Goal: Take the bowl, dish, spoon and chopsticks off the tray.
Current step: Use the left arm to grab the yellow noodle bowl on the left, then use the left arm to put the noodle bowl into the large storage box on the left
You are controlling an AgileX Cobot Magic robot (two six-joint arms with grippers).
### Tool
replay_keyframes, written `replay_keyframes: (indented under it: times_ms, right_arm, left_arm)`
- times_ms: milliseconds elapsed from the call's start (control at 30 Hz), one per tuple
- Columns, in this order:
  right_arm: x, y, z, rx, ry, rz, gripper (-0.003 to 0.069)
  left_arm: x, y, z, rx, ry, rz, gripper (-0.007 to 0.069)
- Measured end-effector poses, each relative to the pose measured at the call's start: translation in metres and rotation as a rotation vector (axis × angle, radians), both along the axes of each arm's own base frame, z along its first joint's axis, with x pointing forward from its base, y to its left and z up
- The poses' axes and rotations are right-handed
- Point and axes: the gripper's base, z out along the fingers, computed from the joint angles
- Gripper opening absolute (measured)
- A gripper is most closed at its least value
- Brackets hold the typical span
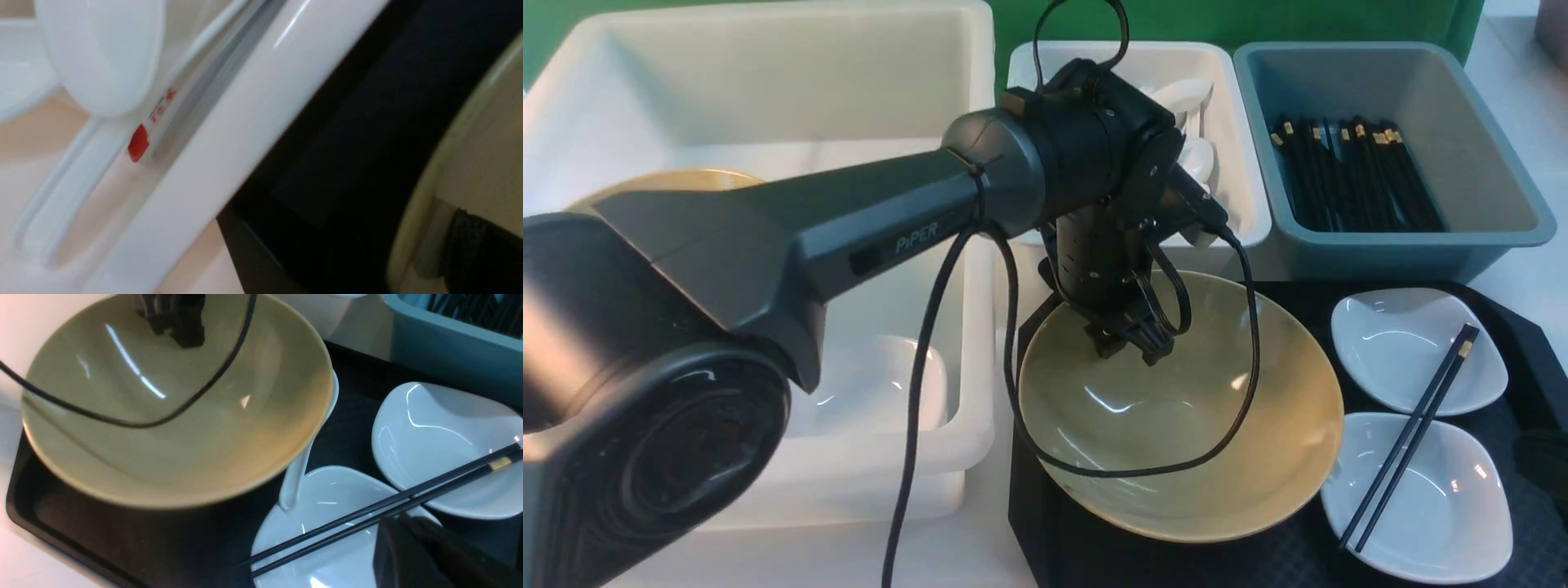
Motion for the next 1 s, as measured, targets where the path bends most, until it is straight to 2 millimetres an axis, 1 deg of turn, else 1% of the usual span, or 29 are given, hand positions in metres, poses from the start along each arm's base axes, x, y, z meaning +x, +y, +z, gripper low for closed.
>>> replay_keyframes:
  times_ms: [33,67,167,267,367,433,667,700,800,867,900,933,967,1000]
  right_arm:
    - [0.000,0.000,0.000,0.000,0.000,0.000,0.0043]
    - [0.000,0.000,0.000,0.000,0.000,0.000,0.0043]
    - [0.000,0.000,0.000,0.000,-0.001,-0.001,0.0043]
    - [0.000,0.000,0.000,0.000,-0.003,-0.001,0.0043]
    - [0.000,0.000,0.000,0.000,-0.003,-0.001,0.0043]
    - [0.000,0.000,0.000,0.000,-0.003,-0.001,0.0045]
    - [0.000,0.000,0.000,0.001,-0.002,-0.002,0.0045]
    - [0.000,0.000,0.000,0.001,-0.001,-0.001,0.0045]
    - [0.000,0.000,0.000,0.001,0.005,0.002,0.0045]
    - [-0.001,0.000,-0.001,0.000,0.014,0.007,0.0045]
    - [-0.001,0.001,-0.001,0.000,0.018,0.009,0.0045]
    - [-0.001,0.001,-0.001,0.000,0.020,0.010,0.0045]
    - [-0.001,0.001,-0.001,0.000,0.020,0.010,0.0045]
    - [-0.001,0.001,-0.001,0.000,0.020,0.010,0.0045]
  left_arm:
    - [-0.001,0.000,0.003,-0.008,0.011,0.003,0.0207]
    - [-0.001,0.000,0.004,-0.008,0.013,0.002,0.0207]
    - [-0.006,-0.001,0.015,-0.025,0.060,-0.008,0.0146]
    - [-0.010,-0.003,0.031,-0.055,0.079,-0.014,0.0084]
    - [-0.014,-0.004,0.057,-0.116,0.066,-0.015,0.0019]
    - [-0.017,-0.003,0.073,-0.150,0.041,-0.017,0.0004]
    - [-0.032,0.010,0.126,-0.275,-0.046,-0.022,0.0005]
    - [-0.036,0.014,0.140,-0.320,-0.061,-0.019,0.0005]
    - [-0.039,0.031,0.167,-0.403,-0.108,0.010,0.0005]
    - [-0.038,0.055,0.189,-0.449,-0.157,0.052,0.0004]
    - [-0.035,0.073,0.200,-0.462,-0.186,0.092,0.0004]
    - [-0.034,0.096,0.213,-0.470,-0.218,0.138,0.0004]
    - [-0.035,0.109,0.221,-0.475,-0.239,0.165,0.0004]
    - [-0.033,0.136,0.231,-0.473,-0.263,0.228,0.0004]
